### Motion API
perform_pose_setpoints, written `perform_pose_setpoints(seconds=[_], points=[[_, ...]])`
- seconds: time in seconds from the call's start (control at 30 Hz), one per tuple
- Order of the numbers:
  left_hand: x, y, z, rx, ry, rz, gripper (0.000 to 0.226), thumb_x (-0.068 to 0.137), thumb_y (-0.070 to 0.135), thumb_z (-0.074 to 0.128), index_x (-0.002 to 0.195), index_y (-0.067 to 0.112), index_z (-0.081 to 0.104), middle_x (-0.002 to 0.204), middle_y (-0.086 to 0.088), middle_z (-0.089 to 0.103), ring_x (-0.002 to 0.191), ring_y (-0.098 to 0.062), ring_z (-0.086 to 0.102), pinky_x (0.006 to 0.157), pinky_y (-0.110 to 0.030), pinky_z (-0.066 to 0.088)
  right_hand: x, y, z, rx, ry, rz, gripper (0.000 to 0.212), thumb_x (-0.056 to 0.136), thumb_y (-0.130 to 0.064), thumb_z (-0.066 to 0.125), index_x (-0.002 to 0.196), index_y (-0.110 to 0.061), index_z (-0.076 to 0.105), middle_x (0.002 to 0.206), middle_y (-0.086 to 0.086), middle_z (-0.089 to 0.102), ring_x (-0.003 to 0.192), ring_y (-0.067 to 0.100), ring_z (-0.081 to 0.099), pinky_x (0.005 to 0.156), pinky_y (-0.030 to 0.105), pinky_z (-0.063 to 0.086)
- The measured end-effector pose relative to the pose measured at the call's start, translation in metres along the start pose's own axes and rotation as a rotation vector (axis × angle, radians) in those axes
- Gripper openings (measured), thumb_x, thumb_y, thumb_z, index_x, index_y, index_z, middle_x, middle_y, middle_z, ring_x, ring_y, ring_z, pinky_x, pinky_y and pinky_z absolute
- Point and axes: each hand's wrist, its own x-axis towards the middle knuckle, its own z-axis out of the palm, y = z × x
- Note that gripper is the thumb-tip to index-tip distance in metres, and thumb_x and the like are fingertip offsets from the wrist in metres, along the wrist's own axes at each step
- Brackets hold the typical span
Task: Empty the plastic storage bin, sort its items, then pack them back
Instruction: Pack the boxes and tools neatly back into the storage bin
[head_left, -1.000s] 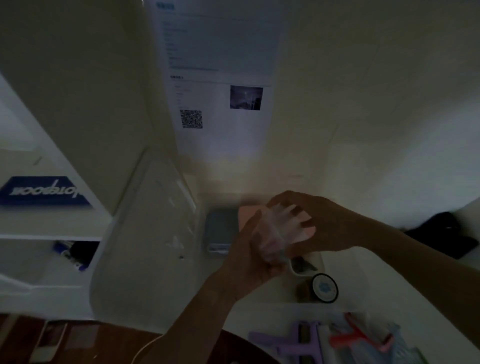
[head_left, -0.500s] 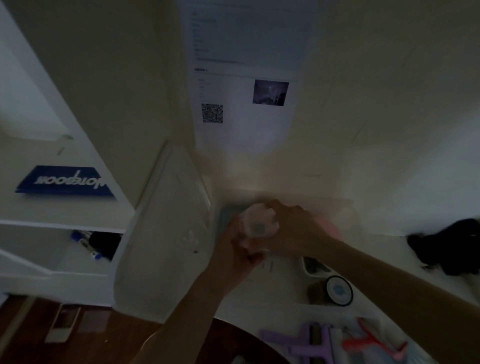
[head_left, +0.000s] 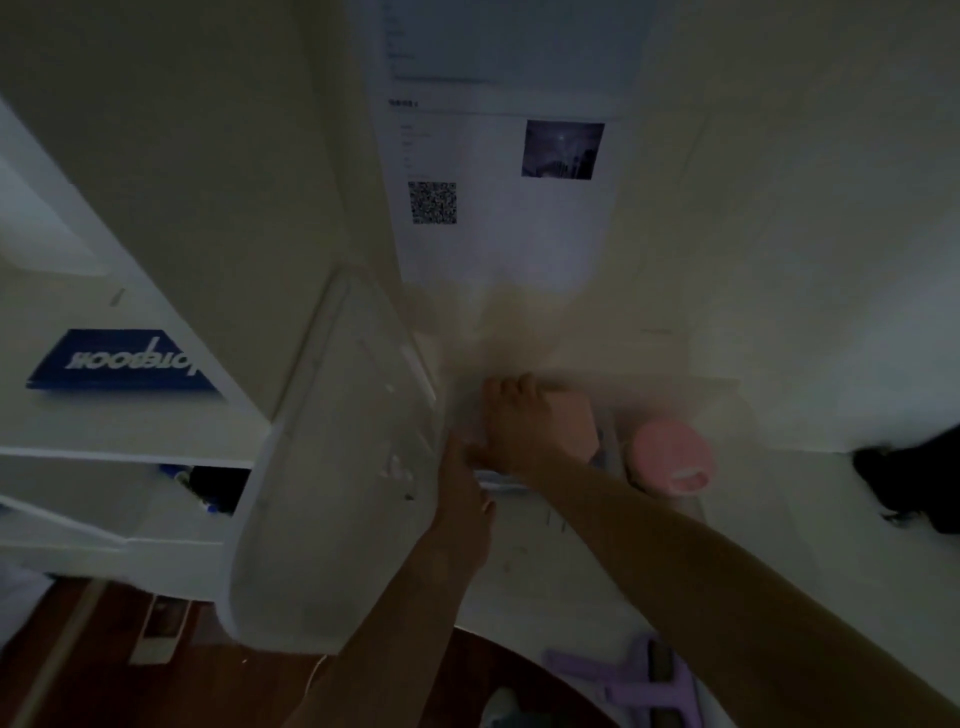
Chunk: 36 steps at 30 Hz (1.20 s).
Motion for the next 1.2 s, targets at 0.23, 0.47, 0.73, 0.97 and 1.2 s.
perform_pose_setpoints(seconds=[0.23,0.47,0.73,0.97,1.2], points=[[0.005,0.01,0.021,0.029,-0.028,0.011,0.059,0.098,0.052,0.035,0.141,0.014,0.049,0.122,-0.014,0.066,0.11,-0.037,0.059,0.095,-0.041,0.048,-0.032,0.027,0.011,0.152,0.121,0.179,0.088,0.067,-0.068,0.066,0.137,-0.019,0.05,0.146,0.022,0.04,0.132,0.042,0.037,0.103,0.048,0.038],[0.009,0.004,0.02,0.243,0.075,0.077,0.051,0.094,0.059,0.037,0.129,0.029,0.057,0.097,0.009,0.074,0.078,-0.009,0.058,0.066,-0.025,0.038,-0.065,0.066,0.028,0.254,0.005,0.452,0.083,0.075,-0.051,0.068,0.142,-0.017,0.033,0.127,0.022,0.045,0.115,0.041,0.046,0.091,0.043,0.041],[-0.039,-0.002,0.042,0.402,-0.053,0.17,0.073,0.106,0.013,0.032,0.047,0.037,0.068,0.042,0.021,0.057,0.04,0.005,0.056,0.042,-0.008,0.041,-0.101,0.079,-0.011,0.33,0.123,0.475,0.084,0.069,-0.051,0.072,0.138,-0.014,0.042,0.123,0.015,0.053,0.11,0.038,0.052,0.081,0.04,0.046],[-0.081,-0.082,0.111,0.762,-0.227,0.422,0.014,0.093,0.044,0.052,0.094,0.044,0.065,0.115,0.013,0.062,0.115,-0.014,0.056,0.101,-0.037,0.041,-0.27,0.149,-0.052,0.565,0.477,0.668,0.04,0.086,-0.042,0.067,0.121,-0.027,0.057,0.116,-0.005,0.057,0.106,0.019,0.056,0.083,0.033,0.048],[-0.141,-0.22,0.156,1.034,-0.664,0.277,0.026,0.1,0.028,0.051,0.123,0.028,0.063,0.127,0.015,0.062,0.119,0.002,0.056,0.105,-0.025,0.042,-0.425,0.202,-0.017,0.768,0.429,1.003,0.03,0.091,-0.047,0.064,0.117,-0.033,0.061,0.111,-0.016,0.062,0.098,-0.001,0.056,0.083,0.023,0.048]])
